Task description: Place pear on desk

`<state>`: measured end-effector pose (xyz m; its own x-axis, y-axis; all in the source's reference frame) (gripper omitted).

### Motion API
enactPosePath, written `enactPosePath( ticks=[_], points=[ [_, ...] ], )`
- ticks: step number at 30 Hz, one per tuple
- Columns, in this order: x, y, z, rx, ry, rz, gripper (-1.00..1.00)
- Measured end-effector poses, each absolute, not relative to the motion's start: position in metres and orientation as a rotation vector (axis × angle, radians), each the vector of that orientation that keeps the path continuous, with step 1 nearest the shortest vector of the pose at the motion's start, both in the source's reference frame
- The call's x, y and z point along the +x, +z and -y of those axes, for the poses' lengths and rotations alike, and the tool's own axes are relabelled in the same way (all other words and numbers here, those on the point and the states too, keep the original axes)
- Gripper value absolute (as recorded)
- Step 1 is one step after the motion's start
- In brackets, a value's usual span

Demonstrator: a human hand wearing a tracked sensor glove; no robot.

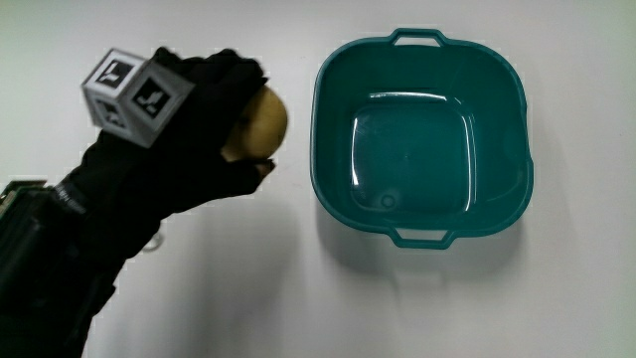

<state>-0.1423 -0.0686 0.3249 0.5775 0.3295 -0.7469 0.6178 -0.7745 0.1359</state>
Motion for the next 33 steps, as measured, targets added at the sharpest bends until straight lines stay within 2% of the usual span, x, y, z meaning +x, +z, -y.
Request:
enactPosePath(
  ticks=[6, 23, 33],
  points=[
    [-0.157, 0.33, 0.061, 2.58, -0.369, -0.477, 0.0],
    [-0.171, 0.397, 0.064, 2.488, -0.352, -0.368, 0.0],
    [-0.183, 0.423, 0.069, 2.43, -0.379, -0.307, 0.0]
  ],
)
